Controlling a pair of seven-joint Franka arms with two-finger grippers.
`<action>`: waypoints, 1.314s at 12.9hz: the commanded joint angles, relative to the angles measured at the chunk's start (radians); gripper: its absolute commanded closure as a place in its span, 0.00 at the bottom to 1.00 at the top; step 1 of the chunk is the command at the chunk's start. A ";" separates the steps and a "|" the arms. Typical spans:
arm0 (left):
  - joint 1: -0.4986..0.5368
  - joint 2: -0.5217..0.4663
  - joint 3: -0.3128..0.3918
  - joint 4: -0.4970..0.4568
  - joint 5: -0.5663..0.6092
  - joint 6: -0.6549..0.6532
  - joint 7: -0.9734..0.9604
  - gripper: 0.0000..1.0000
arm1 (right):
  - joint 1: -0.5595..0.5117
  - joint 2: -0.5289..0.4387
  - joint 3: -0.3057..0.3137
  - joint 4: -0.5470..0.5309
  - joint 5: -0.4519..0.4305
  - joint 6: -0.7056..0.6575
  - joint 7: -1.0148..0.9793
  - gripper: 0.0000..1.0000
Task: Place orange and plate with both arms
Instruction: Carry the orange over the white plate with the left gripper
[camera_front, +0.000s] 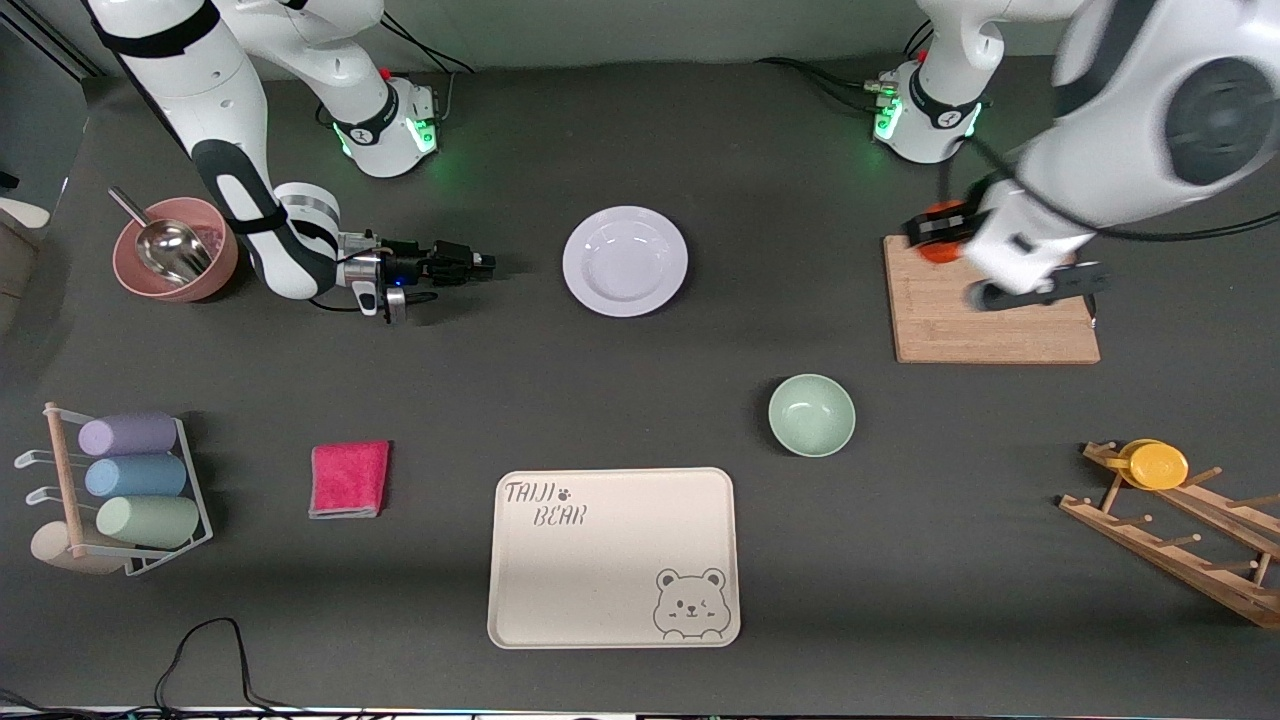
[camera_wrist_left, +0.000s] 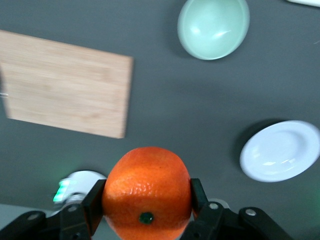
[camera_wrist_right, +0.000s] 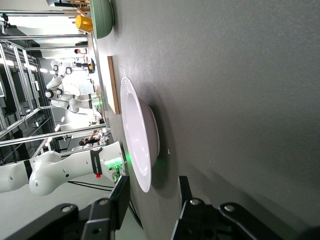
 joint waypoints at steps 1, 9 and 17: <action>-0.146 0.094 -0.005 0.029 -0.016 0.125 -0.235 1.00 | 0.000 0.038 -0.005 0.007 0.018 -0.009 -0.052 0.53; -0.513 0.280 -0.002 0.005 0.013 0.480 -0.595 1.00 | -0.002 0.071 -0.007 0.014 0.019 -0.009 -0.109 0.53; -0.693 0.472 -0.002 -0.026 0.196 0.678 -0.796 1.00 | 0.000 0.072 -0.007 0.016 0.021 -0.009 -0.132 0.53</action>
